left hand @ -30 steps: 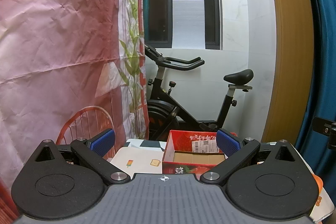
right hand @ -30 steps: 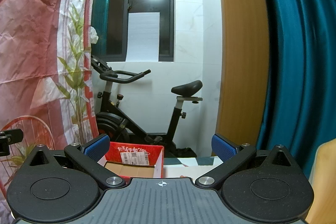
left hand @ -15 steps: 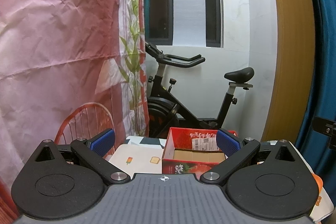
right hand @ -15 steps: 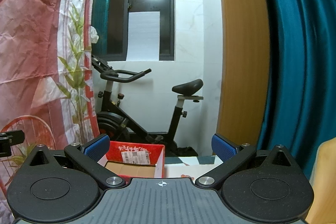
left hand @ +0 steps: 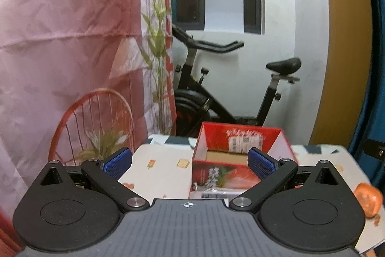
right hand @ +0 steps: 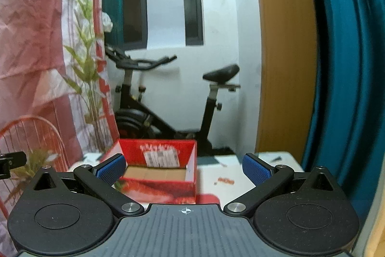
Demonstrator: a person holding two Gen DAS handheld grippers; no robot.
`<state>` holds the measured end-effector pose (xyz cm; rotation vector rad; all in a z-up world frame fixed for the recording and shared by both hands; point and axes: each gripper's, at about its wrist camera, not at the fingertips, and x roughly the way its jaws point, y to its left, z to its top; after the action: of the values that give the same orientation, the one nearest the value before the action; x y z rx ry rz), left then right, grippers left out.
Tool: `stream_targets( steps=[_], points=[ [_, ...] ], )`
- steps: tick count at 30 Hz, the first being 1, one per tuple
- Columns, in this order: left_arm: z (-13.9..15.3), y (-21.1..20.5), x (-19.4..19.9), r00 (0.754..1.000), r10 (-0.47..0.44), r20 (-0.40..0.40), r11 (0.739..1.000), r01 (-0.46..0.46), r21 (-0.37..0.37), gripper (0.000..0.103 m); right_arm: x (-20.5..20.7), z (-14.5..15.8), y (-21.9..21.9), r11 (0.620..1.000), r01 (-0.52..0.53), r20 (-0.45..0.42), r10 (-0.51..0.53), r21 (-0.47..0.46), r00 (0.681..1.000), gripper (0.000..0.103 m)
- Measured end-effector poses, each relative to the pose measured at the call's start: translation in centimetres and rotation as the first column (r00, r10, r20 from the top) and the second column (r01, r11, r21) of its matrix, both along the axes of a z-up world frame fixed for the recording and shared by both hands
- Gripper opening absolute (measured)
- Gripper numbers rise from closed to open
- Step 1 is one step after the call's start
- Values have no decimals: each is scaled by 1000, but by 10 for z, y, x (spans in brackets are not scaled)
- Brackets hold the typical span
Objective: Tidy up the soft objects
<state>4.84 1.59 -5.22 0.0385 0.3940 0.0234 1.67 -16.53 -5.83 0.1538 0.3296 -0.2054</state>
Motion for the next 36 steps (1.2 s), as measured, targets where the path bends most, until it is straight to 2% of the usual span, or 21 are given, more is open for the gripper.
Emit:
stream_targets(
  steps=[6, 18, 27, 36],
  points=[
    [-35, 9, 24, 997, 30, -68, 1000, -30, -5, 103, 26, -37, 0, 1000, -4, -60, 4, 10, 998, 103],
    [-84, 16, 54, 982, 55, -178, 998, -59, -15, 103, 62, -86, 1, 1000, -14, -130, 16, 14, 991, 103],
    [-115, 22, 76, 962, 61, -266, 998, -68, -17, 103, 80, -122, 3, 996, -76, -163, 83, 50, 983, 103],
    [-141, 30, 93, 938, 56, -341, 997, -69, -27, 103, 98, -150, 7, 997, -79, -197, 82, 23, 977, 103]
  ],
)
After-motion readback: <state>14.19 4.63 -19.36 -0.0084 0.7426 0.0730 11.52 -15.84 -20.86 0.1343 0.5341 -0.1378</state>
